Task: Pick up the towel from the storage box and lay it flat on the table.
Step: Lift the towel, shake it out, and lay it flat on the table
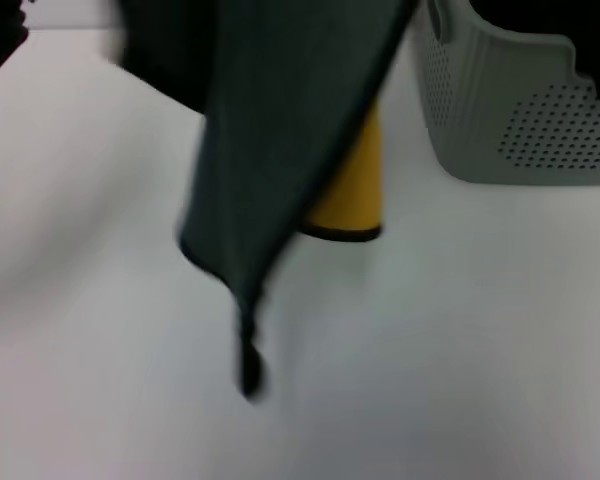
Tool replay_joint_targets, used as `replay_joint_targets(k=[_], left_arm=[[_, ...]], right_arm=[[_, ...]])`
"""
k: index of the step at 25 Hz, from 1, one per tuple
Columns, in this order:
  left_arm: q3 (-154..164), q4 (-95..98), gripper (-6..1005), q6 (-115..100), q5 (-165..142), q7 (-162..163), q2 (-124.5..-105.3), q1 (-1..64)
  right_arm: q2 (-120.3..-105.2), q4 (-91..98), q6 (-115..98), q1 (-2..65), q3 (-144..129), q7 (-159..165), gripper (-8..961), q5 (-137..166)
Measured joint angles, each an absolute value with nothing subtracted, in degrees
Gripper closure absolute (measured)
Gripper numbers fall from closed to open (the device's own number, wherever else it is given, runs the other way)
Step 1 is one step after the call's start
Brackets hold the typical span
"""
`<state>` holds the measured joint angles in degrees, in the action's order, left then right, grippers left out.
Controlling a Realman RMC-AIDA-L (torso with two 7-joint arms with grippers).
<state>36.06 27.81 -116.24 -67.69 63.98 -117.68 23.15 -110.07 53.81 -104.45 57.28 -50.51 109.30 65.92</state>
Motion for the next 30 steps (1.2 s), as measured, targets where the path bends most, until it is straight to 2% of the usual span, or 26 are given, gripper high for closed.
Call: replay_joint_targets(k=[12, 17, 20, 30], left_arm=[[39.09, 27.87, 264, -116.28, -69.53, 62.10, -117.75, 23.58], [39.24, 27.39, 265, -115.94, -71.25, 59.98, -118.76, 24.60], [39.29, 27.28, 265, -115.74, -71.71, 58.82, -119.40, 24.93], [40.63, 26.29, 264, -114.39, -71.79, 58.69, -119.57, 25.51]], right_arm=[[-111.37, 48.26, -102.88, 57.60, -51.22, 104.09, 944, 70.61], [-112.14, 48.39, -100.73, 57.44, -51.20, 102.27, 943, 72.30], [-112.21, 48.18, -99.17, 57.37, -51.22, 100.85, 943, 72.64], [-112.63, 48.11, -98.69, 57.78, -52.45, 100.49, 942, 73.31]])
